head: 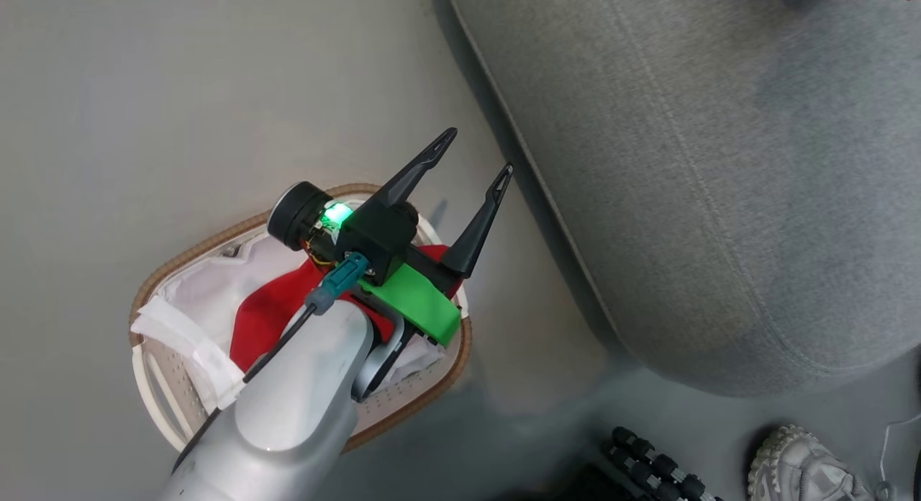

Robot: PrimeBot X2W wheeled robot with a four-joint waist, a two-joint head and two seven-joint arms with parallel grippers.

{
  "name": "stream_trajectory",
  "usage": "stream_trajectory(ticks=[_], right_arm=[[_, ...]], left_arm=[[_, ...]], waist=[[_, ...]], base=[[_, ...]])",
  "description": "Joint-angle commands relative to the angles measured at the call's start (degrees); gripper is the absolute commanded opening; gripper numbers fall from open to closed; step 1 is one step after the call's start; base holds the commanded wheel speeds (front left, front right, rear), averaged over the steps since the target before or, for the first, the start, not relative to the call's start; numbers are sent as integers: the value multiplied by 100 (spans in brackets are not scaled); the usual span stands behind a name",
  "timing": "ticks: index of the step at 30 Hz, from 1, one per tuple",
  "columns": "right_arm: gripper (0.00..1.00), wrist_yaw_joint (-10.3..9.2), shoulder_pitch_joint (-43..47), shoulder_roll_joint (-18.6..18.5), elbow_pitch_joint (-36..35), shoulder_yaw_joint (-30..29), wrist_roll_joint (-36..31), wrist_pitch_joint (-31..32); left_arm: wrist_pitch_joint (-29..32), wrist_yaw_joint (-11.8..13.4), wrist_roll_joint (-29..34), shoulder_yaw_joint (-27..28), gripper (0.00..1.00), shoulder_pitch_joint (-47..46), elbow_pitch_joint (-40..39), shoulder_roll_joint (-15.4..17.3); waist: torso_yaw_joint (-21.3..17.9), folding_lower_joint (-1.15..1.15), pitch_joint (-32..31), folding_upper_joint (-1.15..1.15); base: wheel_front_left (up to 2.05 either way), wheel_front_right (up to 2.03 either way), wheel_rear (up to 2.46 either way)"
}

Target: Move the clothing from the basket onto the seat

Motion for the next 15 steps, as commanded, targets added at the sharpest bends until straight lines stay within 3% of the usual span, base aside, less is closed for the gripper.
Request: stream_trajectory(ticks=[1,4,5,6,7,15], right_arm=[[0,-8,14,67,117,-88,-114,-26],[0,-8,231,231,571,-369,-326,-26],[29,-8,254,271,634,-444,-370,-26],[90,-8,295,332,679,-546,-399,-26],[100,-8,363,387,698,-612,-420,-27],[100,-8,1355,777,163,-841,-217,-26]], left_arm=[[4,0,61,50,100,-93,-3,28],[4,0,68,160,100,-4,-24,50],[4,0,75,193,100,25,-32,52],[4,0,80,234,100,72,-37,60],[4,0,79,265,100,109,-37,66],[4,0,102,689,100,419,13,121]], waist=[[540,-1,557,0],[569,-1,545,0],[574,-1,524,0],[574,-1,483,0],[569,-1,444,0],[509,-1,-213,0]], base=[[0,0,0],[0,0,0],[0,0,0],[0,0,0],[0,0,0],[0,0,0]])
